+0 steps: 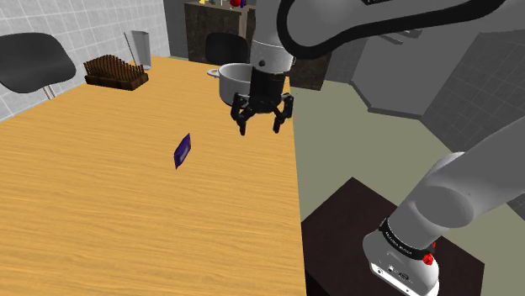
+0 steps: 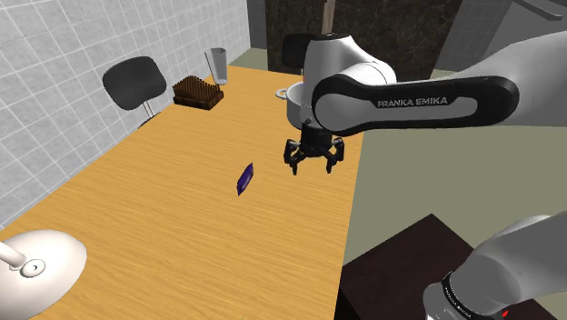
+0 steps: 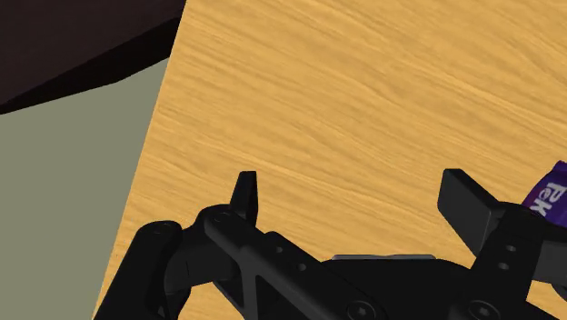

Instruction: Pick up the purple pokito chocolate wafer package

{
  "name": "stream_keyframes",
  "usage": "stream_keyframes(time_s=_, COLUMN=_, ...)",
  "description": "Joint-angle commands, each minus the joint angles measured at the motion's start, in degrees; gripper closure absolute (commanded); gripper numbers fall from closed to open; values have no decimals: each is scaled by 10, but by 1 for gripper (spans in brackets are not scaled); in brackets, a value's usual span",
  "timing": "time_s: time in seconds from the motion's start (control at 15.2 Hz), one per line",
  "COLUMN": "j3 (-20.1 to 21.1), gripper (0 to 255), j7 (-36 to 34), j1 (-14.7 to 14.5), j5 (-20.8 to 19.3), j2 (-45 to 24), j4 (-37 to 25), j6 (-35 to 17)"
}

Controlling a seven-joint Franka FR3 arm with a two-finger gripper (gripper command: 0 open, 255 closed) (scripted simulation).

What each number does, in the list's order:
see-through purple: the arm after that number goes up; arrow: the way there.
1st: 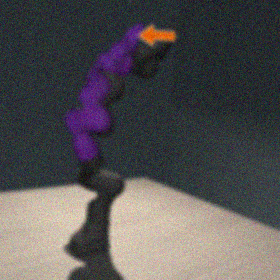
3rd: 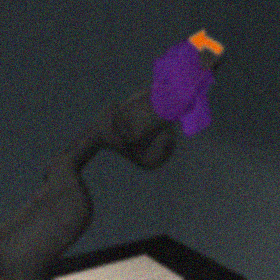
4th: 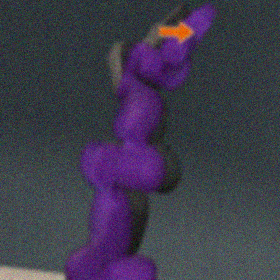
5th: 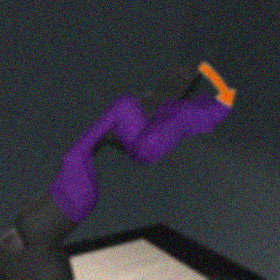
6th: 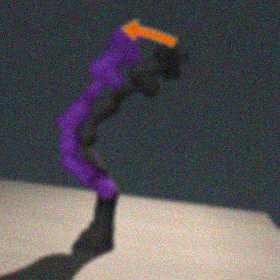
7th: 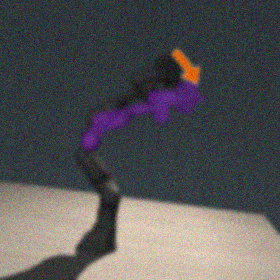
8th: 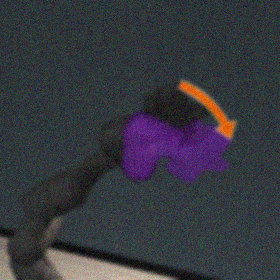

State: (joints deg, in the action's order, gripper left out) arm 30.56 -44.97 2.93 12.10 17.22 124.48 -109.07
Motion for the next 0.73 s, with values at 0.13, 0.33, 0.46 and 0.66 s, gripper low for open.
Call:
stream_keyframes(time_s=0.13, j3=49, gripper=0, j7=-121, j1=12, j5=-48, j2=-100, j4=-73, j6=-23)
stream_keyframes(time_s=0.33, j3=73, gripper=0, j7=-214, j1=7, j5=-102, j2=-184, j4=-137, j6=-30)
stream_keyframes(time_s=0.46, j3=79, gripper=0, j7=-275, j1=-6, j5=-142, j2=-242, j4=-185, j6=-28)
stream_keyframes(time_s=0.66, j3=73, gripper=0, j7=-356, j1=-39, j5=-199, j2=-328, j4=-267, j6=-15)
